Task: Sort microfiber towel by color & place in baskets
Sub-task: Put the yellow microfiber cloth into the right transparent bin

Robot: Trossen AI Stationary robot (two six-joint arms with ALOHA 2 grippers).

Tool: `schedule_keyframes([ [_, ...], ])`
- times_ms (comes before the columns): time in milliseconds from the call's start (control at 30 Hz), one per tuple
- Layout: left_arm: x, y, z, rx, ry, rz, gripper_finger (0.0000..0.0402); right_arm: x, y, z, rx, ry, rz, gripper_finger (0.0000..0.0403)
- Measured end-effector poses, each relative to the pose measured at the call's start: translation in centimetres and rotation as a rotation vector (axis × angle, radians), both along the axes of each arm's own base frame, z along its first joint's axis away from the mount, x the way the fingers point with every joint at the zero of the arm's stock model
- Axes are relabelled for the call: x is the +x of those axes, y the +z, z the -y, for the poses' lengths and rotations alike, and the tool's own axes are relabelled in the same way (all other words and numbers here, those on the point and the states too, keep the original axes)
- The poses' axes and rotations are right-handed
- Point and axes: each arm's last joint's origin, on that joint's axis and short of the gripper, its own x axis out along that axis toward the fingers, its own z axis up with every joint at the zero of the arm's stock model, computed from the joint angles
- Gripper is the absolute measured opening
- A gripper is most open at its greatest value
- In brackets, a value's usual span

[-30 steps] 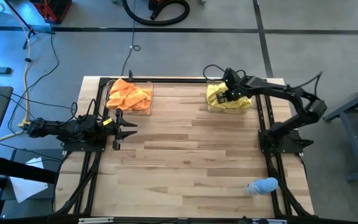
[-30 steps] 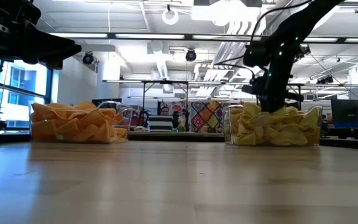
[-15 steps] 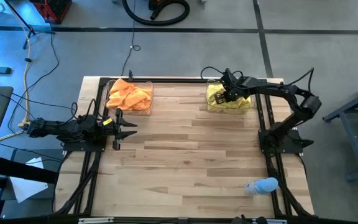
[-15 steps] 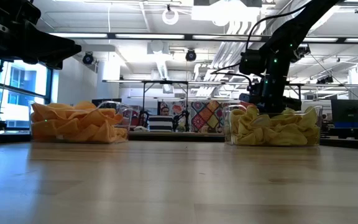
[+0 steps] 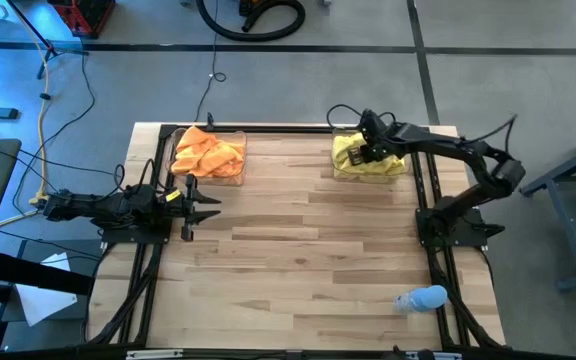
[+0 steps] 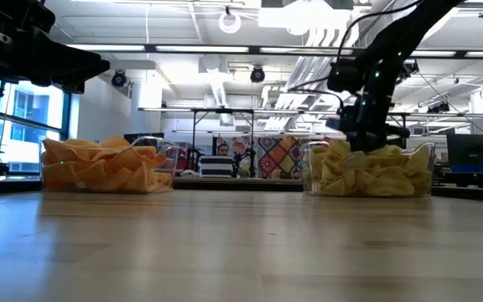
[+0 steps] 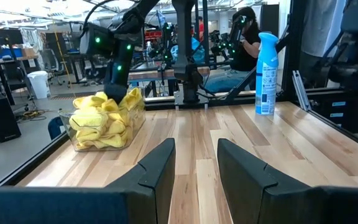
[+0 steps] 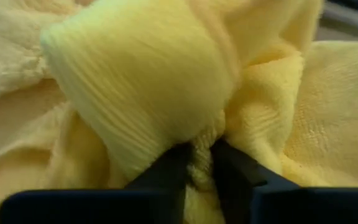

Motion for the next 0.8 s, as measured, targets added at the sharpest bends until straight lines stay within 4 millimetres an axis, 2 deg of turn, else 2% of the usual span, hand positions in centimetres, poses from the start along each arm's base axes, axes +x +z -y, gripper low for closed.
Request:
schedule_keyframes([
  [133,0.0,0.0,0.0,0.0,0.0,0.0,0.0108,-0.7,2.0,-0.7,-0.039,-0.004,0.046,0.0112],
  [267,0.0,0.0,0.0,0.0,0.0,0.001,0.0108,-1.7,3.9,-1.5,-0.076,-0.005,0.087,0.0137],
  [600,0.0,0.0,0.0,0.0,0.0,0.0,0.0108,-3.6,7.4,-3.3,-0.151,-0.064,0.223,0.0142],
  [800,0.0,0.0,0.0,0.0,0.0,0.0,0.0108,-2.9,7.6,-2.7,-0.221,-0.093,0.267,0.0142],
])
